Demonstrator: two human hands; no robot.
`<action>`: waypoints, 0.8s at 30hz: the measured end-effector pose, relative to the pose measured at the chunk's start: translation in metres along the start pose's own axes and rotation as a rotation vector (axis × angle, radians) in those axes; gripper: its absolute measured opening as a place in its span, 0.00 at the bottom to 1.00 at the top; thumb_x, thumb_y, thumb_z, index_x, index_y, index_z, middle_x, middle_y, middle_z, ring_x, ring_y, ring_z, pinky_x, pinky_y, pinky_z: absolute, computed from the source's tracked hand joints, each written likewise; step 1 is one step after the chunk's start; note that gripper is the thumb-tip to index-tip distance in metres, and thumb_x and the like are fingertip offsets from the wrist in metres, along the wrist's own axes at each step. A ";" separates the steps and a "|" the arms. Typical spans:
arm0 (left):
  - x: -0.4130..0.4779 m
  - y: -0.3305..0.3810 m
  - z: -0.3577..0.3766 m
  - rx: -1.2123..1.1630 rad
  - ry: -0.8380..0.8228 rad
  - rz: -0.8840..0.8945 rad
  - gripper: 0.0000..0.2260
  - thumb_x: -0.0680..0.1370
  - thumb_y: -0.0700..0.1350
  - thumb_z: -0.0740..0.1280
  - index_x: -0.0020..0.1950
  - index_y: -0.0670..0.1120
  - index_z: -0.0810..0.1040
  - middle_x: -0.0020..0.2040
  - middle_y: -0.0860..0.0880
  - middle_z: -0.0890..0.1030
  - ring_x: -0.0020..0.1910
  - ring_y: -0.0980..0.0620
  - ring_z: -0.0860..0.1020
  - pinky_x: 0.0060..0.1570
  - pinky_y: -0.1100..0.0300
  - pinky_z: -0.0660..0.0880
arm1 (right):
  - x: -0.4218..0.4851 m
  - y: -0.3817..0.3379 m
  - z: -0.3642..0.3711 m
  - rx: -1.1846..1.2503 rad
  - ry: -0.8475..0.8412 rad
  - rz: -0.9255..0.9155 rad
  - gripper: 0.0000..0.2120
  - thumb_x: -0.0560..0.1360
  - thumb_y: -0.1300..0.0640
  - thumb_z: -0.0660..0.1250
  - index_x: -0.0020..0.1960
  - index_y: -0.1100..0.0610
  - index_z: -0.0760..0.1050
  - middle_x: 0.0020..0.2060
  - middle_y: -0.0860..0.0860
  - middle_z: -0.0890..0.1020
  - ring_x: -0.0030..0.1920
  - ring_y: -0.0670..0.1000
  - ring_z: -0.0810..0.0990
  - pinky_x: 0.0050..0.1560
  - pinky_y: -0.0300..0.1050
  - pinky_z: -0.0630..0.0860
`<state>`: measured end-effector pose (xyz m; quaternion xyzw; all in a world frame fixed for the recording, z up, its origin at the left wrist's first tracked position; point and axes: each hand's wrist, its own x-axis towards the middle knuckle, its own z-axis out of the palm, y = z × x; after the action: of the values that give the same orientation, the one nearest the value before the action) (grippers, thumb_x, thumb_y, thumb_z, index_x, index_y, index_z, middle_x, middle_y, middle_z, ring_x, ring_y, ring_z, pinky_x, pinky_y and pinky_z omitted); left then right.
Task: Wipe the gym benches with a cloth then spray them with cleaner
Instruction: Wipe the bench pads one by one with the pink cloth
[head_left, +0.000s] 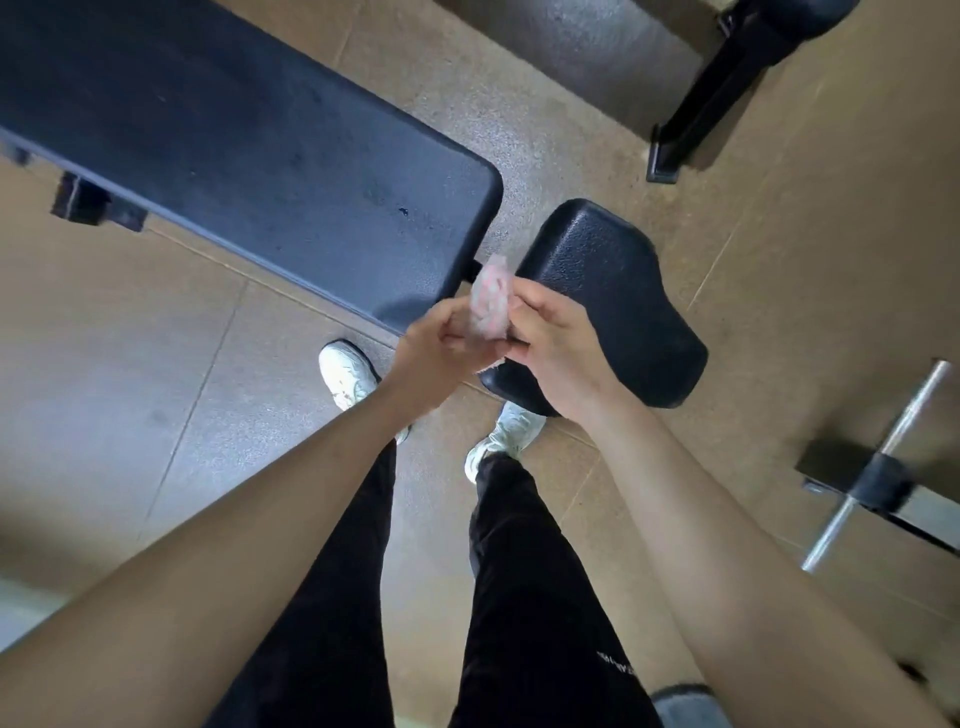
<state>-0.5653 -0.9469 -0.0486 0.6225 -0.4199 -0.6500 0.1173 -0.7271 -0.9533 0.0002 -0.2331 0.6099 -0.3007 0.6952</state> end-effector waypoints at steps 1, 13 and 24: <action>-0.001 -0.004 -0.012 0.013 0.015 -0.004 0.22 0.70 0.57 0.79 0.62 0.56 0.80 0.49 0.56 0.85 0.49 0.56 0.84 0.49 0.57 0.80 | 0.003 -0.001 0.012 -0.010 0.014 -0.004 0.11 0.84 0.62 0.61 0.60 0.60 0.81 0.45 0.62 0.85 0.46 0.59 0.85 0.55 0.65 0.79; 0.018 -0.021 -0.149 -0.074 0.182 0.076 0.06 0.71 0.55 0.72 0.45 0.56 0.85 0.39 0.50 0.83 0.40 0.52 0.78 0.44 0.46 0.76 | 0.060 -0.031 0.080 -0.219 0.326 -0.103 0.12 0.68 0.68 0.71 0.47 0.53 0.81 0.46 0.58 0.83 0.48 0.53 0.81 0.59 0.60 0.79; 0.048 -0.030 -0.156 0.244 0.361 0.049 0.11 0.76 0.45 0.70 0.58 0.52 0.84 0.60 0.51 0.81 0.60 0.52 0.78 0.59 0.61 0.72 | 0.099 0.013 0.083 -0.379 0.479 -0.052 0.15 0.71 0.69 0.72 0.55 0.57 0.84 0.51 0.48 0.85 0.53 0.48 0.83 0.55 0.46 0.81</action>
<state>-0.4220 -1.0228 -0.0838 0.7278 -0.4825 -0.4696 0.1302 -0.6362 -1.0173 -0.0670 -0.2965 0.7956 -0.2455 0.4678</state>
